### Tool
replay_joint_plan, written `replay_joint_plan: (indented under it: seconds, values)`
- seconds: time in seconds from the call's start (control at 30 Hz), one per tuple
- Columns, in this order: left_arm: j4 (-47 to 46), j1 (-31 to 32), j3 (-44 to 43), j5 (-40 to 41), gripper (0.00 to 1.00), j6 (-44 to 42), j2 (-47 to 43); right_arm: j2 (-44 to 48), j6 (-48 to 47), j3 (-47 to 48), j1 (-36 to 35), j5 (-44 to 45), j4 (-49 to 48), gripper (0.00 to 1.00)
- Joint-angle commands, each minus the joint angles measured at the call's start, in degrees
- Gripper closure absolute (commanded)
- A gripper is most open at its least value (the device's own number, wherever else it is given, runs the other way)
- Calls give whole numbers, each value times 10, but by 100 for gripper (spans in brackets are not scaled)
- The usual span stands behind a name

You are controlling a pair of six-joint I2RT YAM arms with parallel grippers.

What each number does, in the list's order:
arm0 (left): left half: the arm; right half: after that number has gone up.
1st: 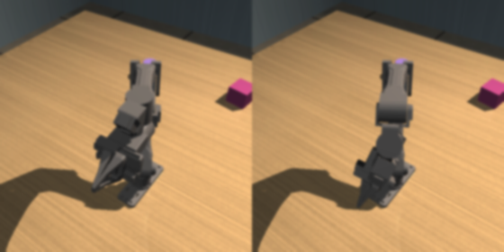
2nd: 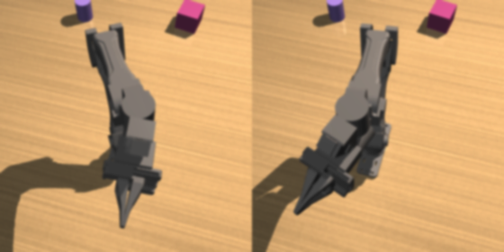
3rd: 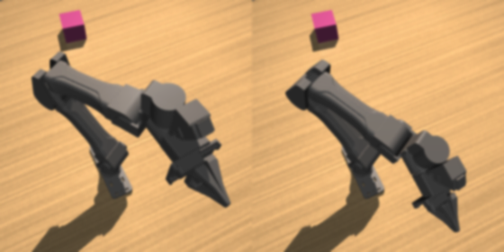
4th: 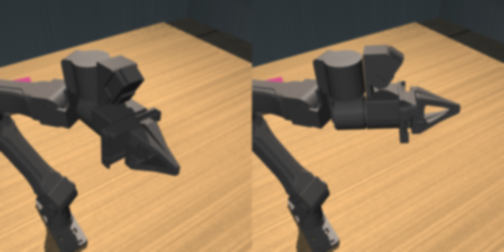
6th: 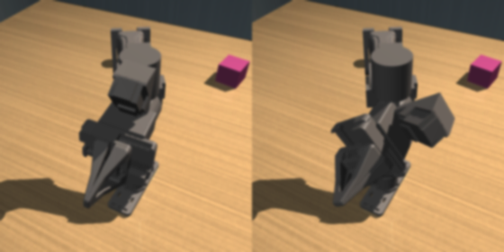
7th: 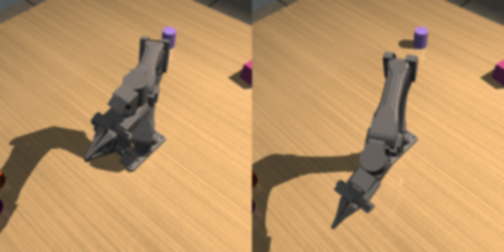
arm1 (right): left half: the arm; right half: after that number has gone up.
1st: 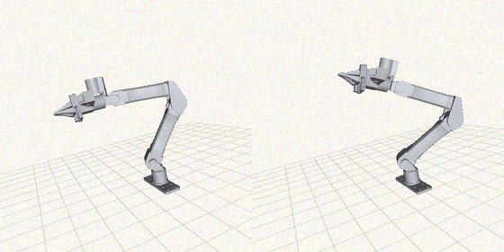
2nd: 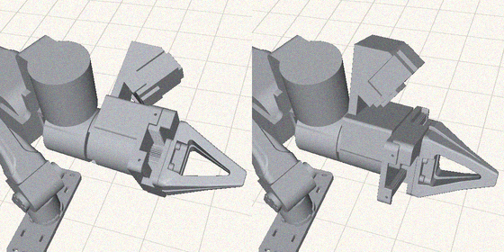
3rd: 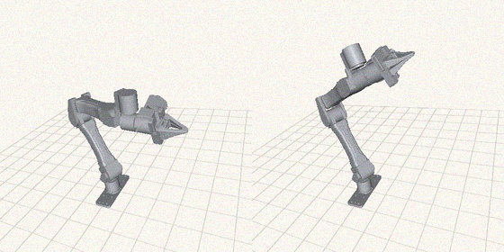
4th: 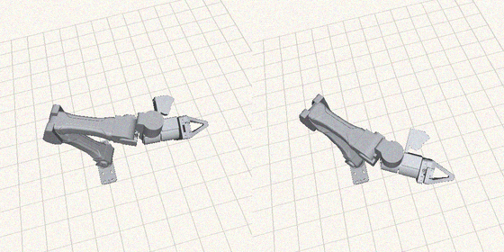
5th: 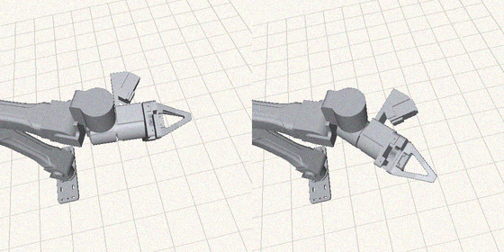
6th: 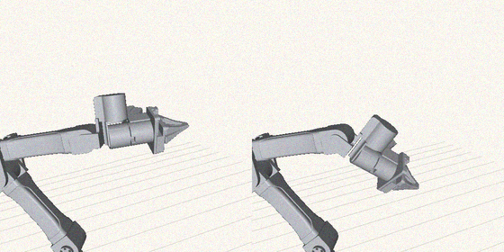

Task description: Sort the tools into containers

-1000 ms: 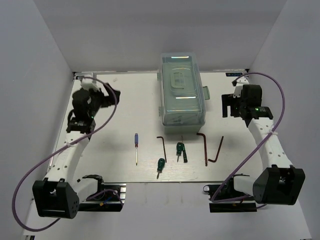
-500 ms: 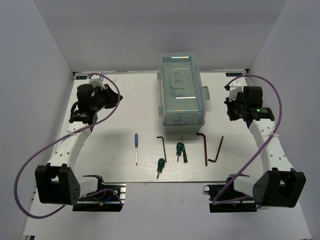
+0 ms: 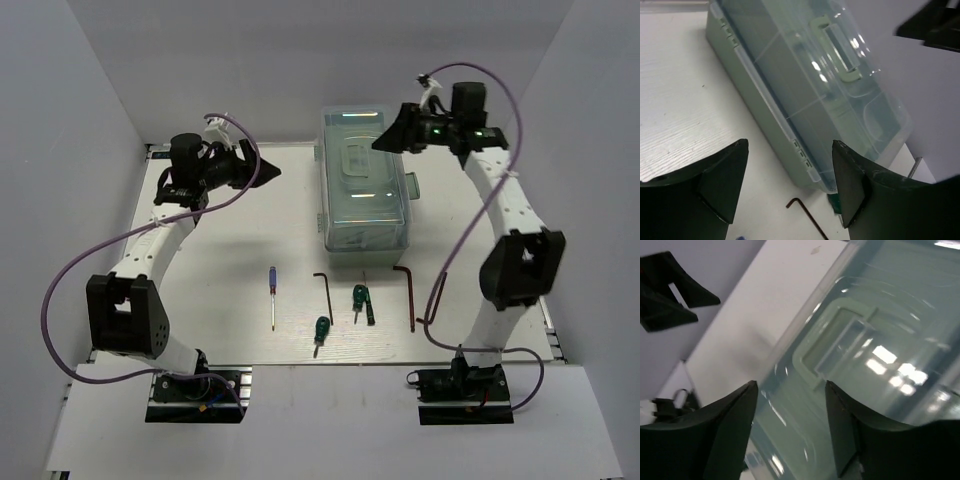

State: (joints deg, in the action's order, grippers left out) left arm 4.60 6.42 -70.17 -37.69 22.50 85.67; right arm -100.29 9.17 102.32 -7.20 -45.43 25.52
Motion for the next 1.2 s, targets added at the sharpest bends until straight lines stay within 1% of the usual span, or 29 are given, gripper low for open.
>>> replay_joint_plan:
  seconds: [0.0, 0.07, 0.1, 0.13, 0.17, 0.2, 0.27, 0.3, 0.37, 0.4, 0.47, 0.5, 0.57, 0.77, 1.03, 1.1, 1.17]
  values:
    - [-59, 10, -27, -52, 22, 24, -5, -87, 159, 87, -48, -56, -82, 34]
    - [-78, 15, -33, -59, 21, 48, 12, -108, 171, 132, -70, -32, -75, 28]
    - [-92, 15, -33, -59, 21, 55, 12, -132, 173, 141, -83, -18, -71, 25]
    - [-92, 22, -39, -65, 21, 55, 21, -138, 173, 147, -85, -5, -63, 25]
    - [-99, 22, -44, -65, 21, 63, 28, -141, 176, 154, -100, 41, -63, 25]
    - [-106, 28, -44, -65, 21, 68, 28, -142, 178, 153, -102, 56, -64, 25]
    - [-106, 28, -50, -59, 21, 69, 34, -139, 171, 150, -111, 104, -61, 31]
    - [-106, 33, -50, -59, 21, 69, 39, -135, 169, 145, -119, 153, -51, 31]
    - [-106, 39, -58, -59, 21, 69, 39, -134, 145, 147, -121, 189, -32, 35]
    - [-106, 39, -63, -53, 21, 69, 46, -134, 136, 149, -126, 225, -6, 36]
    - [-106, 44, -70, -47, 21, 69, 52, -127, 115, 147, -137, 253, 9, 36]
    - [-106, 44, -77, -41, 21, 69, 57, -125, 106, 143, -141, 283, 28, 36]
    - [-106, 49, -86, -36, 21, 69, 65, -119, 98, 140, -149, 307, 43, 36]
    - [-116, 61, -155, -16, 21, 90, 113, -117, 97, 118, -155, 317, 81, 36]
    - [-122, 66, -304, -10, 21, 147, 207, -121, 96, 107, -166, 306, 139, 36]
    - [-116, 72, -335, -10, 21, 162, 232, -126, 96, 104, -166, 294, 146, 36]
    - [-116, 78, -342, -22, 21, 169, 244, -132, 106, 103, -165, 277, 146, 38]
